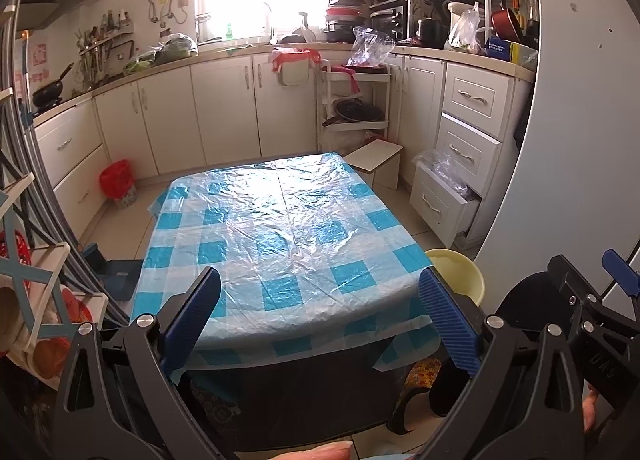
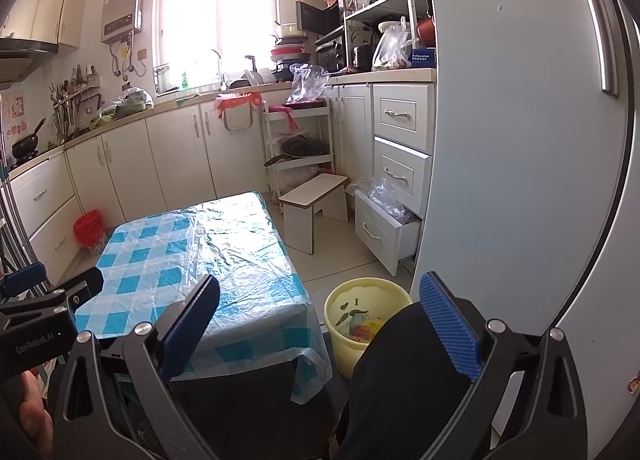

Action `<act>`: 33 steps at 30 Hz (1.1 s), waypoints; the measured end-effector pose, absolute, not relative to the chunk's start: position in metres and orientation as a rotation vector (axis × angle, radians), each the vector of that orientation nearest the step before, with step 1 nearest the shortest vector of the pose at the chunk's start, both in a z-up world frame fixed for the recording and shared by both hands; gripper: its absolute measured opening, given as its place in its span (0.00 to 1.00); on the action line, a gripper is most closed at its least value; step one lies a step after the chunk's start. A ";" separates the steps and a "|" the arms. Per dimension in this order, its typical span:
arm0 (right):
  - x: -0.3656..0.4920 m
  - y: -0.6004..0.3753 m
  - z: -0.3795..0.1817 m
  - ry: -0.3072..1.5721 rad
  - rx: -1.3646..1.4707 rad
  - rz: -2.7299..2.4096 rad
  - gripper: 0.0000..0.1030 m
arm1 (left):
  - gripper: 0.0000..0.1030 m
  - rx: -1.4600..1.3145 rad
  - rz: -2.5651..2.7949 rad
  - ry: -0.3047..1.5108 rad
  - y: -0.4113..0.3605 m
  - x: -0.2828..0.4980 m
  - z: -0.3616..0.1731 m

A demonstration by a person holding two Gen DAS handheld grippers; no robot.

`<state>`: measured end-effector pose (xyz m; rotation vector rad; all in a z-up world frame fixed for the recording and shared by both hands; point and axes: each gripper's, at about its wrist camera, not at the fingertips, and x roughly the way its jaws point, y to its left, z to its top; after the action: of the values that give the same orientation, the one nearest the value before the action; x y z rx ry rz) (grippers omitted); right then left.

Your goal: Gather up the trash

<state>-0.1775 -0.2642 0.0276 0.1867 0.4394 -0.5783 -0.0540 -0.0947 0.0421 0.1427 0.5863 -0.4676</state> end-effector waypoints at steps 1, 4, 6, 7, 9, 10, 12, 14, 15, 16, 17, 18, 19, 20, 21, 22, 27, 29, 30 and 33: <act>-0.177 -0.264 0.028 0.441 0.186 -0.578 0.93 | 0.93 0.142 -0.467 0.586 -0.094 -0.054 0.042; -0.177 -0.263 0.026 0.446 0.184 -0.577 0.93 | 0.93 0.144 -0.466 0.584 -0.094 -0.054 0.042; -0.177 -0.263 0.026 0.448 0.185 -0.577 0.93 | 0.93 0.144 -0.469 0.584 -0.094 -0.055 0.042; -0.178 -0.263 0.026 0.448 0.186 -0.577 0.93 | 0.93 0.144 -0.468 0.584 -0.094 -0.055 0.042; -0.178 -0.264 0.026 0.446 0.186 -0.576 0.93 | 0.93 0.143 -0.468 0.583 -0.094 -0.055 0.042; -0.178 -0.264 0.026 0.445 0.187 -0.576 0.93 | 0.93 0.143 -0.467 0.583 -0.093 -0.055 0.042; -0.177 -0.264 0.026 0.445 0.188 -0.576 0.93 | 0.93 0.145 -0.467 0.583 -0.094 -0.055 0.042; -0.177 -0.264 0.026 0.446 0.187 -0.576 0.93 | 0.93 0.144 -0.467 0.583 -0.094 -0.055 0.042; -0.178 -0.264 0.025 0.447 0.187 -0.576 0.93 | 0.93 0.144 -0.466 0.583 -0.094 -0.055 0.042; -0.177 -0.264 0.025 0.448 0.187 -0.576 0.93 | 0.93 0.144 -0.467 0.583 -0.094 -0.055 0.042; -0.177 -0.263 0.025 0.450 0.187 -0.576 0.93 | 0.93 0.144 -0.467 0.583 -0.094 -0.055 0.042; -0.177 -0.264 0.024 0.451 0.188 -0.576 0.93 | 0.93 0.145 -0.466 0.584 -0.094 -0.055 0.042; -0.177 -0.264 0.024 0.451 0.189 -0.576 0.93 | 0.93 0.145 -0.466 0.583 -0.094 -0.055 0.042; -0.177 -0.264 0.024 0.451 0.189 -0.576 0.93 | 0.93 0.145 -0.467 0.583 -0.094 -0.055 0.042; -0.177 -0.264 0.024 0.451 0.189 -0.576 0.93 | 0.93 0.145 -0.467 0.583 -0.094 -0.055 0.042; -0.177 -0.264 0.024 0.451 0.189 -0.576 0.93 | 0.93 0.145 -0.466 0.583 -0.094 -0.055 0.042; -0.177 -0.264 0.024 0.452 0.189 -0.575 0.93 | 0.93 0.145 -0.467 0.583 -0.094 -0.055 0.042; -0.178 -0.264 0.024 0.452 0.189 -0.575 0.93 | 0.93 0.144 -0.467 0.584 -0.094 -0.055 0.042; -0.178 -0.264 0.024 0.453 0.189 -0.575 0.93 | 0.93 0.145 -0.466 0.583 -0.094 -0.055 0.042; -0.178 -0.264 0.024 0.451 0.190 -0.576 0.93 | 0.93 0.146 -0.466 0.582 -0.094 -0.055 0.042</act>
<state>-0.1779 -0.2640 0.0242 0.1900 0.4514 -0.5757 -0.0553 -0.0938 0.0419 0.1458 0.5818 -0.4659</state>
